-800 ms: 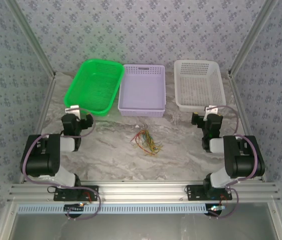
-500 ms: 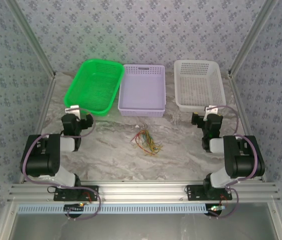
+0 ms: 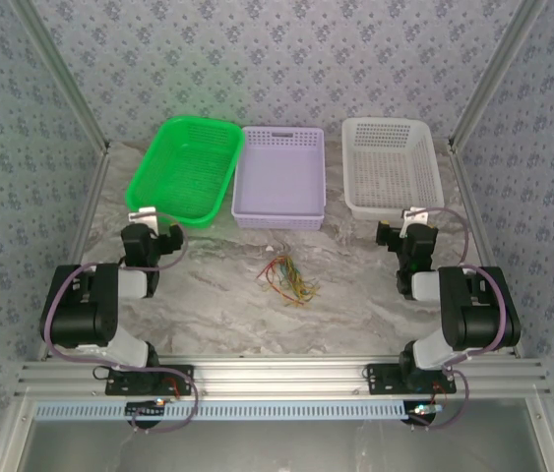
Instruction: Untangle the cables
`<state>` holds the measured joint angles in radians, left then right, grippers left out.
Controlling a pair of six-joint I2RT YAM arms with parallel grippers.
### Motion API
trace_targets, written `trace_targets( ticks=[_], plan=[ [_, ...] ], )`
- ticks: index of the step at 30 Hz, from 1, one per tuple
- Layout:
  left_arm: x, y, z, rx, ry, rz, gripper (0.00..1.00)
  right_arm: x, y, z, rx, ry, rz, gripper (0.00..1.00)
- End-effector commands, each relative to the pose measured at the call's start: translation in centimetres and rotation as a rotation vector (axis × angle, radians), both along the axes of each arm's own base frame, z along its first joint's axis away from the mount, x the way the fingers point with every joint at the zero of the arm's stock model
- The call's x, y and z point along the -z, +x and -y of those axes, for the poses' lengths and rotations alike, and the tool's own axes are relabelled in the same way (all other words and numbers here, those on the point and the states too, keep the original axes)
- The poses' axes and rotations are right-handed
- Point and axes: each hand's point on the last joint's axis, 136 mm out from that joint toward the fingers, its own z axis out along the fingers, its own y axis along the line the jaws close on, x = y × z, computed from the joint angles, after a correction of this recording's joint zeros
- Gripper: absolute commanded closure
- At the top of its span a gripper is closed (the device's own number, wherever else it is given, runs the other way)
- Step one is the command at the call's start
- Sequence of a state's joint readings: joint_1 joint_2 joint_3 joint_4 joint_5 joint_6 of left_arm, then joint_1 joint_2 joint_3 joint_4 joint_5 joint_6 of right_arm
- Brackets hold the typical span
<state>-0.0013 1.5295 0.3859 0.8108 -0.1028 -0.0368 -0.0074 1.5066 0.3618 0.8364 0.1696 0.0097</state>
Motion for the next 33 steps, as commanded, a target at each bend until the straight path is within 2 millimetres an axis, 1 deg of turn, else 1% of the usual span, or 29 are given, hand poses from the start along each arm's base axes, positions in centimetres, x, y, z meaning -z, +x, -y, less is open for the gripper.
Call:
trace_targets(
  ticks=[1, 3, 4, 7, 9, 10, 11, 12, 13, 14, 15, 16, 17, 18, 19, 20, 21, 22, 23, 24, 25, 27, 28, 29, 31, 33],
  plan=[
    [-4.1, -1.4, 0.3, -0.021, 0.054, 0.11, 0.01, -2.4, -0.5, 0.6, 0.038, -0.02, 0.031, 0.01],
    [-7.2, -2.8, 0.7, -0.03, 0.068, 0.172, 0.01, -4.7, -1.7, 1.4, 0.109, -0.001, 0.01, 0.01],
    [-8.9, -3.4, 1.0, -0.025, 0.055, 0.201, 0.01, -6.0, -2.3, 1.5, 0.121, 0.01, 0.026, 0.01],
    [-15.5, -5.5, 1.6, -0.017, 0.037, 0.308, 0.01, -11.7, -4.5, 1.5, 0.175, 0.023, 0.131, 0.01],
    [-20.9, -6.9, 2.4, 0.017, 0.019, 0.405, 0.01, -17.1, -6.3, 1.2, 0.182, 0.029, 0.202, 0.01],
    [-23.3, -7.4, 2.8, 0.034, 0.012, 0.442, 0.01, -19.1, -7.0, 0.8, 0.171, 0.035, 0.228, 0.01],
    [-25.9, -7.8, 3.2, 0.056, 0.001, 0.475, 0.01, -21.6, -7.8, 0.5, 0.157, 0.045, 0.265, 0.01],
    [-28.0, -7.9, 4.0, 0.089, -0.009, 0.485, 0.01, -24.3, -8.4, -0.1, 0.132, 0.067, 0.305, 0.01],
    [-29.8, -7.8, 4.7, 0.115, -0.022, 0.479, 0.01, -26.0, -8.8, -0.6, 0.114, 0.101, 0.325, 0.01],
    [-31.3, -7.6, 5.2, 0.113, -0.063, 0.452, 0.01, -27.6, -9.2, -0.8, 0.118, 0.182, 0.334, 0.01],
    [-32.3, -7.3, 5.2, 0.062, -0.17, 0.393, 0.01, -27.9, -9.4, -1.3, 0.123, 0.294, 0.295, 0.01],
    [-31.9, -7.2, 5.2, 0.017, -0.274, 0.287, 0.01, -27.5, -9.5, -1.7, 0.13, 0.385, 0.232, 0.01],
    [-31.6, -6.8, 6.5, 0.034, -0.383, 0.178, 0.01, -26.4, -9.6, -2.3, 0.147, 0.481, 0.158, 0.01],
    [-30.9, -6.8, 8.1, 0.08, -0.446, 0.075, 0.01, -24.6, -9.3, -3.0, 0.165, 0.575, 0.092, 0.01],
    [-29.8, -6.3, 9.5, 0.113, -0.517, 0.013, 0.01, -23.0, -8.9, -4.0, 0.143, 0.652, 0.031, 0.01],
    [-28.5, -5.7, 11.5, 0.188, -0.601, -0.059, 0.01, -22.3, -8.2, -4.9, 0.085, 0.698, -0.011, 0.01],
    [-27.6, -5.4, 13.5, 0.269, -0.652, -0.125, 0.06, -21.6, -7.9, -6.7, -0.012, 0.737, -0.074, 0.11],
    [-26.8, -5.4, 15.0, 0.311, -0.668, -0.177, 0.18, -20.9, -8.0, -8.0, -0.066, 0.755, -0.13, 0.25],
    [-25.3, -5.9, 16.7, 0.335, -0.651, -0.241, 0.3, -20.0, -8.5, -9.6, -0.104, 0.74, -0.196, 0.35],
    [-23.5, -6.6, 18.1, 0.342, -0.612, -0.298, 0.36, -18.7, -9.5, -11.0, -0.123, 0.68, -0.264, 0.38],
    [-21.9, -7.3, 19.1, 0.346, -0.577, -0.34, 0.38, -17.9, -10.2, -12.5, -0.155, 0.613, -0.302, 0.38],
    [-17.8, -9.4, 21.5, 0.35, -0.523, -0.445, 0.38, -15.3, -12.2, -16.1, -0.234, 0.495, -0.387, 0.38],
    [-15.4, -10.4, 22.0, 0.33, -0.505, -0.498, 0.39, -13.6, -13.2, -17.8, -0.28, 0.446, -0.443, 0.37],
    [-13.4, -11.3, 22.5, 0.314, -0.496, -0.541, 0.42, -12.1, -14.0, -19.2, -0.319, 0.412, -0.494, 0.37],
    [-8.7, -13.3, 23.0, 0.272, -0.483, -0.637, 0.47, -8.5, -15.7, -22.2, -0.39, 0.324, -0.621, 0.36],
    [-5.0, -14.8, 23.4, 0.226, -0.498, -0.712, 0.5, -5.7, -16.8, -24.5, -0.444, 0.269, -0.715, 0.35]
  ],
)
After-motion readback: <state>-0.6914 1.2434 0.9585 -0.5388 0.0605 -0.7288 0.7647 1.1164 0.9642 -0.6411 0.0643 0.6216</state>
